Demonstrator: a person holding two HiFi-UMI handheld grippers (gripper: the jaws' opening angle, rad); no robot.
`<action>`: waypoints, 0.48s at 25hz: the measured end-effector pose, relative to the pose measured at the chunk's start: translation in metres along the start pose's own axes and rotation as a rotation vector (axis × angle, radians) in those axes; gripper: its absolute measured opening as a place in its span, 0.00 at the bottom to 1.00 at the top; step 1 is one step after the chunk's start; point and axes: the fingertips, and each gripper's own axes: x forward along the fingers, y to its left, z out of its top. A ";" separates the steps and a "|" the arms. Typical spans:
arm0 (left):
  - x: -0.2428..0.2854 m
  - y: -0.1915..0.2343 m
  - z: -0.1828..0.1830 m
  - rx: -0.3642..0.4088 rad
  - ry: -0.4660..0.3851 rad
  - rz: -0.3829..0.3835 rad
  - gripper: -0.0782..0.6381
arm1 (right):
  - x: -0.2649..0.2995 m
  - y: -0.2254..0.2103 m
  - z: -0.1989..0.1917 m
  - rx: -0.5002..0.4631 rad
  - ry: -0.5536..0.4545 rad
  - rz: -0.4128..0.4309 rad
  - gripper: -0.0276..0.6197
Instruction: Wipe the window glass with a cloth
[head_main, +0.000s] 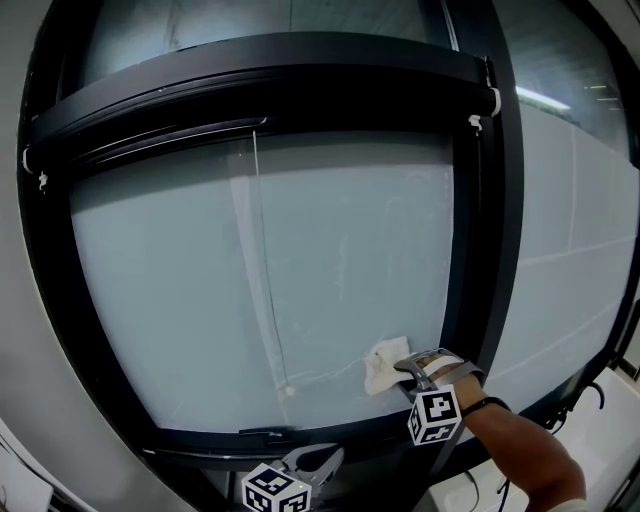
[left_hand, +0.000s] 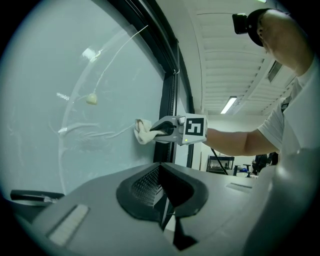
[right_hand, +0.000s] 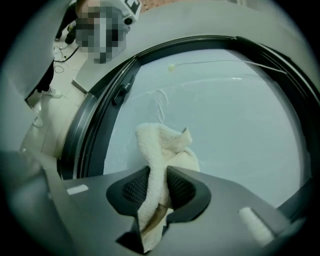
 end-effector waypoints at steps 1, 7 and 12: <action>-0.001 0.000 0.003 0.008 -0.002 0.000 0.13 | -0.006 -0.005 0.004 0.011 -0.013 -0.003 0.18; -0.007 -0.001 0.017 0.026 -0.018 -0.003 0.13 | -0.048 -0.058 0.033 0.016 -0.086 -0.126 0.18; -0.013 -0.002 0.021 0.030 -0.021 0.000 0.13 | -0.096 -0.132 0.051 0.040 -0.142 -0.348 0.18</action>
